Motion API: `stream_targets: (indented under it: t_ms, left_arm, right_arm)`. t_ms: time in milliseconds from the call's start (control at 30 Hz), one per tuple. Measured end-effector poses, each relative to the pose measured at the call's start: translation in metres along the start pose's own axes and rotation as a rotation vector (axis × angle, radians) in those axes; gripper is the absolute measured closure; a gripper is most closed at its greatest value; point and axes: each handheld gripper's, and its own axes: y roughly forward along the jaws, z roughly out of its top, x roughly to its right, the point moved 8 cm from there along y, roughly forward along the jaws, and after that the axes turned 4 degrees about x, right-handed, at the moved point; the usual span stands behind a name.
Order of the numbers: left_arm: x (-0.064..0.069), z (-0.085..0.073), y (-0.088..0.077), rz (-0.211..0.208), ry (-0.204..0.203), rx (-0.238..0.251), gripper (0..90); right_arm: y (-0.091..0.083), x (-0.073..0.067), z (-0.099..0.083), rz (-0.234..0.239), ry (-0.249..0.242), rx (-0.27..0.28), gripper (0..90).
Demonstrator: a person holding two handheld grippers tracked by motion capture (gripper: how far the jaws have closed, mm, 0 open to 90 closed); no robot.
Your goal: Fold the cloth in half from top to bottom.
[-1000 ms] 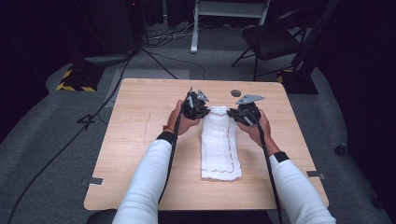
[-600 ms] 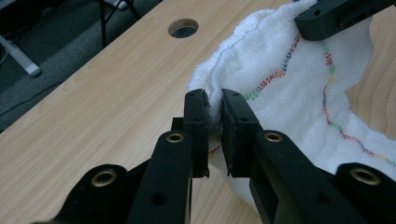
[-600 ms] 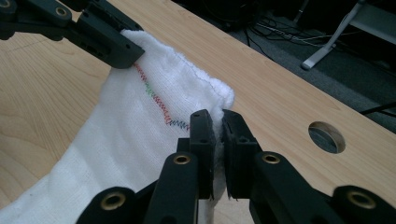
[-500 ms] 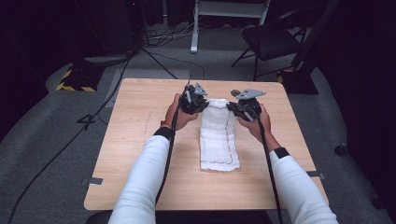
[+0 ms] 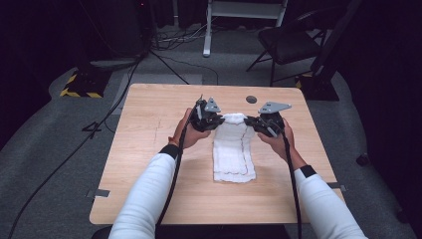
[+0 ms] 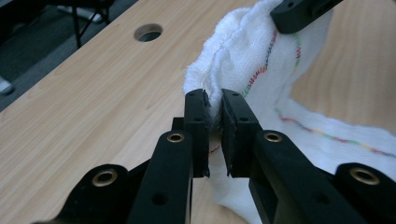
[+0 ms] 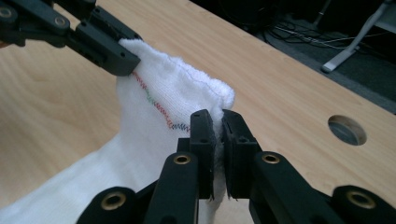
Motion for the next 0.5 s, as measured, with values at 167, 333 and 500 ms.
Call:
stream_targets:
  t_ms: [167, 333, 500]
  left_arm:
    - [0.018, -0.010, -0.002, -0.032, 0.023, -0.003, 80.6]
    - [0.034, -0.021, -0.004, -0.070, 0.026, 0.009, 80.6]
    - [0.046, -0.027, -0.009, -0.089, 0.052, 0.012, 79.6]
  right_arm:
    - [-0.013, -0.014, -0.014, 0.039, -0.003, 0.002, 84.1]
    - [-0.022, -0.025, -0.029, 0.079, 0.006, 0.002, 84.1]
    - [-0.030, -0.033, -0.035, 0.112, 0.001, 0.008, 84.1]
